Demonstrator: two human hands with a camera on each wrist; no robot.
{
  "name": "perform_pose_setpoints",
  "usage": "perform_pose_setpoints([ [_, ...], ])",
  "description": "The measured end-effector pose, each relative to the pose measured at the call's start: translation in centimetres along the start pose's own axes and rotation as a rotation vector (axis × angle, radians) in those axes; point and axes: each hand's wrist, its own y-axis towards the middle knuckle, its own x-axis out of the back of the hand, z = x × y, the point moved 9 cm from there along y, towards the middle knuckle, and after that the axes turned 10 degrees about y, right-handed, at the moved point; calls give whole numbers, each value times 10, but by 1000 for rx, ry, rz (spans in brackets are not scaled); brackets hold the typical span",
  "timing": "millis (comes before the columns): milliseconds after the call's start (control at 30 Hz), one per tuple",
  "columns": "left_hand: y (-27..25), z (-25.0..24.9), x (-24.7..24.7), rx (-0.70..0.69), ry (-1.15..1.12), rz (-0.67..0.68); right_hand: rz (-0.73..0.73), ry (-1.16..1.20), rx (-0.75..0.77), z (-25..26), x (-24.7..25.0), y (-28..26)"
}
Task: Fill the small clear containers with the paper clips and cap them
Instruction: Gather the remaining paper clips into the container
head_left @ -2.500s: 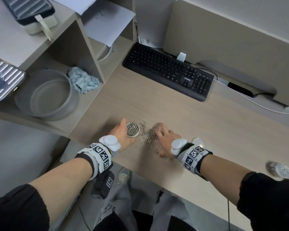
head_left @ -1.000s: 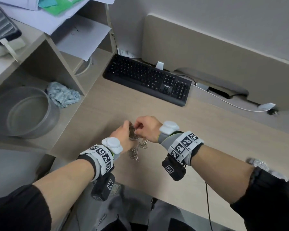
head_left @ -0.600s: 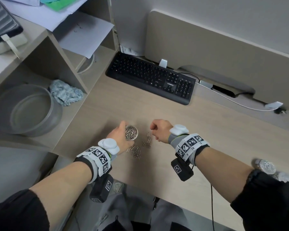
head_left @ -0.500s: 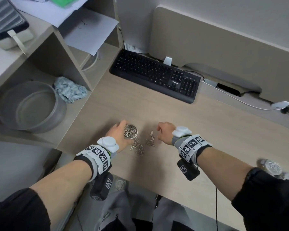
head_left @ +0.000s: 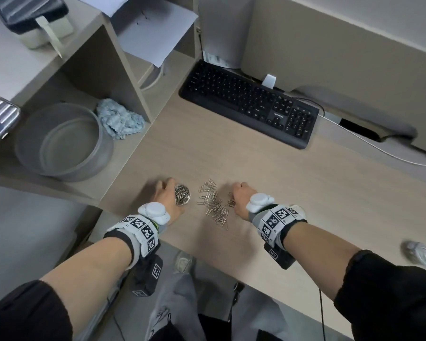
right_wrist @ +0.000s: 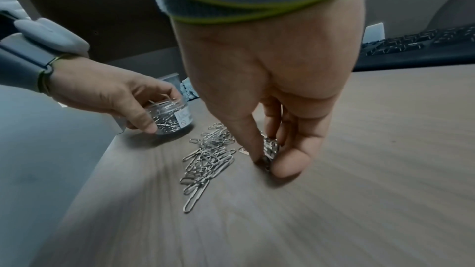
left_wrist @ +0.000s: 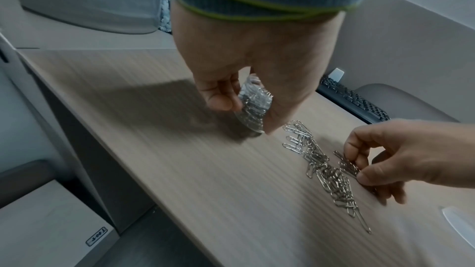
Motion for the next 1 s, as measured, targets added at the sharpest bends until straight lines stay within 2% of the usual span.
perform_pose_setpoints([
  [300,6,-3,-3,-23,-3,-21,-42,185,109,15,-4,6],
  [467,8,-2,-4,-16,0,-24,-83,335,84,3,0,4],
  [600,10,-2,-5,-16,-41,-20,-68,205,56,-8,-5,-3],
  [700,7,-2,-4,-15,-44,-22,-45,149,118,2,-13,-11],
  [800,-1,-4,8,-23,60,-92,-27,85,174,12,-20,-15],
  [933,-12,-27,28,-67,92,-175,-34,22,225,17,-25,-15],
  [1000,-17,-46,25,-131,110,-147,-42,15,235,17,-24,-15],
])
